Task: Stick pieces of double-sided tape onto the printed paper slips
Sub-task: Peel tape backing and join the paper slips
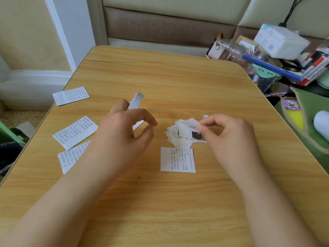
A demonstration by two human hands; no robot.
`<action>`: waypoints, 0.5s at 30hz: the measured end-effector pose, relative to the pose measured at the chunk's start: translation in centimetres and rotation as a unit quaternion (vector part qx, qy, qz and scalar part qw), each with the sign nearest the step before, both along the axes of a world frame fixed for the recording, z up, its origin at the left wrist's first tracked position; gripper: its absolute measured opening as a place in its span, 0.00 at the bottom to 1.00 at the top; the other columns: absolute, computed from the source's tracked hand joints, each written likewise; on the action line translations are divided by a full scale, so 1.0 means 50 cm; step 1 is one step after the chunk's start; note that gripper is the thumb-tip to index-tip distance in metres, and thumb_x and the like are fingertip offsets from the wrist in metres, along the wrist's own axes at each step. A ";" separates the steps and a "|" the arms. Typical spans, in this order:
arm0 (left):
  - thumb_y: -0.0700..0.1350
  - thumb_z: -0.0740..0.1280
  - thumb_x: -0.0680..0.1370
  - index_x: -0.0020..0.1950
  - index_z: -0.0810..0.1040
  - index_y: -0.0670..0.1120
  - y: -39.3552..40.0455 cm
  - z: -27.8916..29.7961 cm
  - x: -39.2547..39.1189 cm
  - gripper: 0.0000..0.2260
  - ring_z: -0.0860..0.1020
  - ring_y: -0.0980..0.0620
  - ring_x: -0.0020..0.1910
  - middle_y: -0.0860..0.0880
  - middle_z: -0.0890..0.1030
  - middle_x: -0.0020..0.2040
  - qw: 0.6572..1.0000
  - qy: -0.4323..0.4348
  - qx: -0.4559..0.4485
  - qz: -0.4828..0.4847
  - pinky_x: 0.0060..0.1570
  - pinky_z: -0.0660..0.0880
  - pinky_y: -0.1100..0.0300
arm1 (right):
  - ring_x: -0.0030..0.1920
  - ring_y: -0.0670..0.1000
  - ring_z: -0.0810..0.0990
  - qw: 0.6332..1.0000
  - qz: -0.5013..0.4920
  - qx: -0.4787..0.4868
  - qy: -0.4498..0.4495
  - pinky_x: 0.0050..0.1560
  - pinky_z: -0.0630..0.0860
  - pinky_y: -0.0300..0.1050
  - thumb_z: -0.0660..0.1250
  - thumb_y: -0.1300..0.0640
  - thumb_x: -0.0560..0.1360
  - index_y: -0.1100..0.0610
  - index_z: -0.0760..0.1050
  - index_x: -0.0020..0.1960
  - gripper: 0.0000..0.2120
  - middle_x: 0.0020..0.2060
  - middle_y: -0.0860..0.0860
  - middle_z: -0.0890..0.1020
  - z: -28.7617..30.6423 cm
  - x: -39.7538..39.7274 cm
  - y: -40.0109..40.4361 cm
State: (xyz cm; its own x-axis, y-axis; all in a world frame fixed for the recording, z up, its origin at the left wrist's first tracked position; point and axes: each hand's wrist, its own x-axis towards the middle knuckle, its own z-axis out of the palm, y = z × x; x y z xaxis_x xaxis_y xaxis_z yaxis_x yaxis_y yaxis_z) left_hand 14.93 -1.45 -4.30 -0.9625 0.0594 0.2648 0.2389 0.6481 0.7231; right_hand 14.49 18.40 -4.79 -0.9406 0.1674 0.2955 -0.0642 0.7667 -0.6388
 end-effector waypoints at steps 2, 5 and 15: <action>0.47 0.66 0.73 0.38 0.77 0.59 0.003 0.003 0.000 0.07 0.70 0.57 0.35 0.54 0.63 0.36 1.000 -0.004 0.011 0.005 0.32 0.64 0.74 | 0.36 0.41 0.76 0.998 -0.007 0.012 0.069 0.37 0.70 0.33 0.74 0.58 0.71 0.52 0.77 0.34 0.08 0.32 0.40 0.80 0.005 0.003 -0.008; 0.48 0.67 0.74 0.35 0.73 0.62 0.008 0.007 0.002 0.10 0.70 0.56 0.38 0.54 0.64 0.36 1.000 0.001 0.018 0.005 0.33 0.65 0.73 | 0.41 0.43 0.80 0.992 0.029 0.033 0.122 0.43 0.73 0.35 0.75 0.64 0.68 0.57 0.77 0.34 0.08 0.38 0.45 0.84 -0.004 0.002 -0.022; 0.47 0.68 0.74 0.35 0.74 0.60 0.000 0.012 0.002 0.10 0.69 0.61 0.33 0.54 0.63 0.35 0.999 -0.009 0.044 0.020 0.32 0.65 0.74 | 0.43 0.39 0.80 0.996 0.032 -0.014 0.086 0.43 0.73 0.28 0.74 0.64 0.69 0.55 0.79 0.37 0.07 0.39 0.40 0.82 -0.014 -0.001 -0.024</action>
State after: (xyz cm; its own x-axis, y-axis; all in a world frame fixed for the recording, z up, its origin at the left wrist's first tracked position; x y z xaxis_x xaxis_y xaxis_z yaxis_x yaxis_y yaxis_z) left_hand 15.02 -1.44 -3.71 -0.9682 -0.0019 0.2501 0.2006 0.5912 0.7812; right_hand 14.45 17.23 -5.51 -0.8851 0.1200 0.4498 -0.2225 0.7397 -0.6351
